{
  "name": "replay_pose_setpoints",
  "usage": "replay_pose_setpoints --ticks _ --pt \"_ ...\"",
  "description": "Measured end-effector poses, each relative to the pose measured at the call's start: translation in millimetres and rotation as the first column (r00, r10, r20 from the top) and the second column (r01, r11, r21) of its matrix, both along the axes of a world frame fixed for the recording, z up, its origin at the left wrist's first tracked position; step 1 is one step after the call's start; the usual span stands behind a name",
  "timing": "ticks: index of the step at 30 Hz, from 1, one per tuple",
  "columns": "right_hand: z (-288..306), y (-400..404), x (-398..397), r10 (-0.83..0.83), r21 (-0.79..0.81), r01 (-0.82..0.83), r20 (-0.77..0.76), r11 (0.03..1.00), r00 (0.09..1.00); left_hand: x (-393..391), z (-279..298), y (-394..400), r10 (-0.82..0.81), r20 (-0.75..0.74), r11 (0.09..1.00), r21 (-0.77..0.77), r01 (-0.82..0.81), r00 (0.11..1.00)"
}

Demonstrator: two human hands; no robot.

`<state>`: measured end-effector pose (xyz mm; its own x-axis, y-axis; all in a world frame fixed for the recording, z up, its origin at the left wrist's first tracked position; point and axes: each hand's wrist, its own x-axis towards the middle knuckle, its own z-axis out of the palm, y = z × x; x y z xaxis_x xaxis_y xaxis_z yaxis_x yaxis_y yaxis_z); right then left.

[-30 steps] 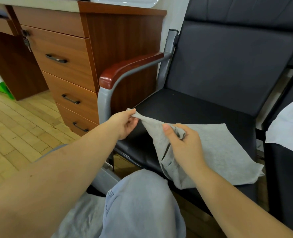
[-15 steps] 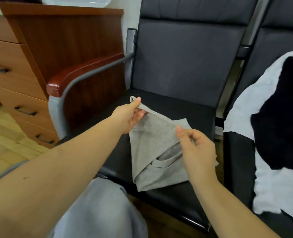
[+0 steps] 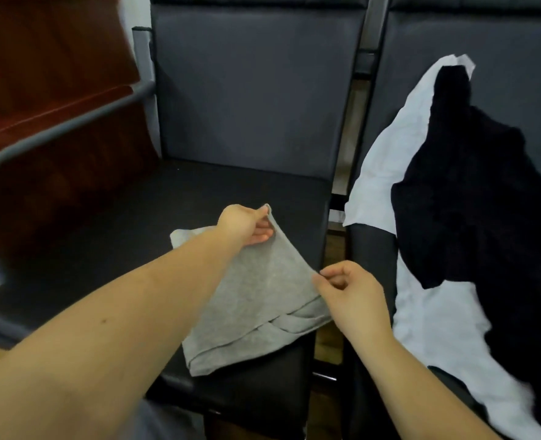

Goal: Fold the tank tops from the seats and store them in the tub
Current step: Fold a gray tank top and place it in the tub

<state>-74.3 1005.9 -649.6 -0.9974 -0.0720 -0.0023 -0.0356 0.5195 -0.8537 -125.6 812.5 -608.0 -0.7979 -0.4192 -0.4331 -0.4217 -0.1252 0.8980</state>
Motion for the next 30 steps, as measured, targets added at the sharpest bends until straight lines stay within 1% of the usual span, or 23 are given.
replay_pose_setpoints --ticks 2,4,5,6,8,9,11,13,14,15,17,19,21,23,24,25,28,30 --pt "-3 2 -6 0.025 0.032 -0.026 0.023 0.999 0.999 1 -5 5 -0.036 -0.013 0.998 -0.043 0.035 0.999" --pt "-1 1 -13 0.048 0.04 -0.048 0.006 0.998 0.999 6 -3 4 -0.041 -0.066 0.995 -0.093 0.035 0.997" --pt "1 -1 -17 0.065 0.042 -0.064 -0.001 0.997 0.998 12 0 1 -0.044 -0.096 0.989 -0.143 0.03 0.994" --pt "3 -5 -21 0.087 0.053 -0.087 -0.001 0.995 0.996 19 3 -6 -0.056 -0.105 0.971 -0.239 0.029 0.993" --pt "7 -15 -31 0.145 0.118 -0.145 0.014 0.982 0.989 39 8 -25 -0.074 -0.066 0.878 -0.477 0.034 0.995" --pt "8 -22 -36 0.17 0.163 -0.172 0.027 0.971 0.985 50 10 -36 -0.066 -0.03 0.828 -0.559 0.038 0.997" --pt "11 -37 -45 0.206 0.234 -0.216 0.065 0.948 0.976 72 12 -57 -0.009 0.036 0.783 -0.622 0.03 0.999" --pt "15 -50 -51 0.231 0.278 -0.257 0.122 0.925 0.965 92 12 -74 0.079 0.116 0.783 -0.622 0.01 0.99" --pt "16 -56 -54 0.231 0.294 -0.269 0.158 0.917 0.96 100 10 -81 0.105 0.181 0.785 -0.618 0.03 0.978" --pt "17 -60 -56 0.226 0.311 -0.28 0.201 0.908 0.953 108 7 -86 0.103 0.268 0.793 -0.604 0.084 0.958" --pt "18 -64 -63 0.219 0.317 -0.311 0.294 0.896 0.93 118 1 -90 0.022 0.438 0.826 -0.515 0.231 0.899" --pt "17 -61 -67 0.213 0.224 -0.31 0.372 0.924 0.903 122 -7 -90 -0.073 0.509 0.828 -0.448 0.336 0.857" --pt "20 -55 -65 0.221 0.112 -0.293 0.425 0.949 0.878 121 -11 -89 -0.114 0.524 0.787 -0.471 0.399 0.844" --pt "24 -49 -58 0.258 0.046 -0.303 0.414 0.952 0.873 119 -14 -89 -0.142 0.518 0.75 -0.5 0.433 0.844" --pt "25 -46 -55 0.268 0.018 -0.299 0.396 0.954 0.878 118 -15 -89 -0.158 0.507 0.751 -0.496 0.437 0.847" --pt "26 -43 -51 0.272 -0.012 -0.289 0.376 0.957 0.886 118 -14 -88 -0.173 0.48 0.77 -0.479 0.422 0.86" --pt "24 -36 -44 0.265 -0.06 -0.259 0.32 0.964 0.91 121 -14 -83 -0.174 0.324 0.881 -0.37 0.294 0.93" --pt "23 -33 -39 0.226 -0.071 -0.215 0.279 0.974 0.933 124 -12 -80 -0.169 0.245 0.916 -0.319 0.245 0.955"
